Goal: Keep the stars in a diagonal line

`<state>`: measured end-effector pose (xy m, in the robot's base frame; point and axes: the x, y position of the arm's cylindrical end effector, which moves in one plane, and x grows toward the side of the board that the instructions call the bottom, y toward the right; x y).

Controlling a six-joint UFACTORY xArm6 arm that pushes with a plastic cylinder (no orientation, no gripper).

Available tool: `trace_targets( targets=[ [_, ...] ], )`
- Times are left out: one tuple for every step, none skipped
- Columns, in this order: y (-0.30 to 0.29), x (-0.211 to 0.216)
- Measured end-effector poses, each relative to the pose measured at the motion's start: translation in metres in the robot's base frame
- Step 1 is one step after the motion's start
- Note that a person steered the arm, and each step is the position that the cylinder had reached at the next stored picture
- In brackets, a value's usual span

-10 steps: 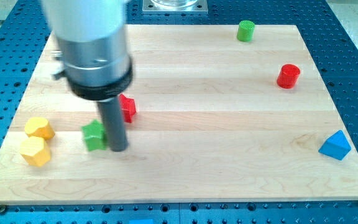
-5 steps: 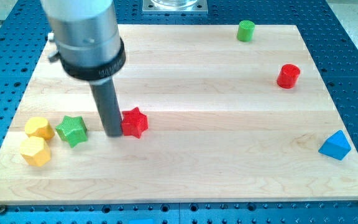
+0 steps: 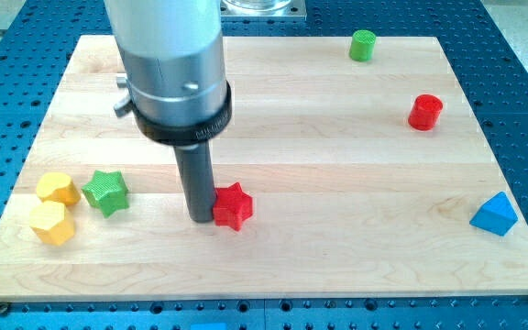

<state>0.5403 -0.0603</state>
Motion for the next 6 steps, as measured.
trace_targets(
  targets=[
    [0.005, -0.041],
    [0.044, -0.075],
    [0.058, -0.032],
    [0.053, -0.003],
    [0.051, 0.025],
    [0.089, -0.025]
  ],
)
